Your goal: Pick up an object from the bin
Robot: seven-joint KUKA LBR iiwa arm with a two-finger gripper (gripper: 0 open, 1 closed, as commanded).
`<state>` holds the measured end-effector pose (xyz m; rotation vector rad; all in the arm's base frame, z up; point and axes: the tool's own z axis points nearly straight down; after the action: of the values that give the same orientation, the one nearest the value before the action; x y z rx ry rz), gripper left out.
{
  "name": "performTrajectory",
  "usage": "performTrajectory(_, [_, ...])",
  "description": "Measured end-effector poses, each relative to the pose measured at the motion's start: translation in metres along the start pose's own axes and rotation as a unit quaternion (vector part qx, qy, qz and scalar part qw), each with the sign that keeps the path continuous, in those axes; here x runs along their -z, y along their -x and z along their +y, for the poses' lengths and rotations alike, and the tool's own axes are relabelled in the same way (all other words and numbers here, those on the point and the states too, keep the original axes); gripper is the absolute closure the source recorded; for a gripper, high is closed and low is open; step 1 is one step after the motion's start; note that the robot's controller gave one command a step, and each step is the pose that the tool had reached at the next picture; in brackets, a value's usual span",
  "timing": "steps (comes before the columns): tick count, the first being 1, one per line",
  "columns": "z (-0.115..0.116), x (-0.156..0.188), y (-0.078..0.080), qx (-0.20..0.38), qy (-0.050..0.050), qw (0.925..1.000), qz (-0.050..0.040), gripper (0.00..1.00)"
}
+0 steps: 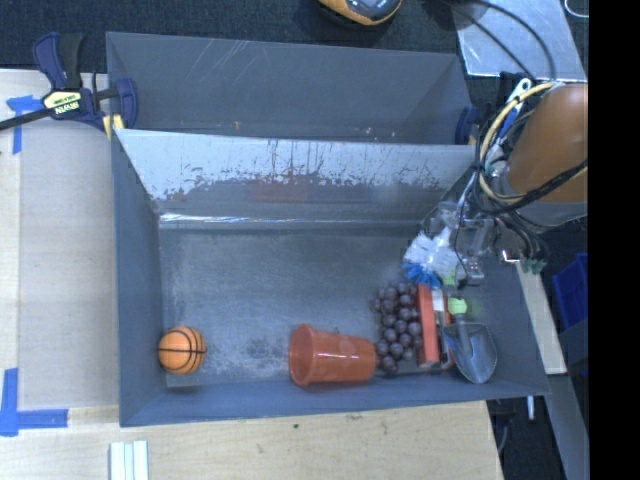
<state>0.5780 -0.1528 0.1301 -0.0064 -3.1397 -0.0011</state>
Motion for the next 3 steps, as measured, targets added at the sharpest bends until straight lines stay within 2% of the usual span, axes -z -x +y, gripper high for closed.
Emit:
performTrajectory(1, [0.001, 0.005, 0.001, 0.002, -0.001, 1.0000, -0.0033, 0.00])
performTrajectory(2, [0.041, -0.057, -0.044, 0.294, -0.003, 0.9559, -0.0045, 0.00])
performTrajectory(3, [0.041, -0.057, -0.043, 0.283, -0.004, 0.9591, -0.0047, 0.00])
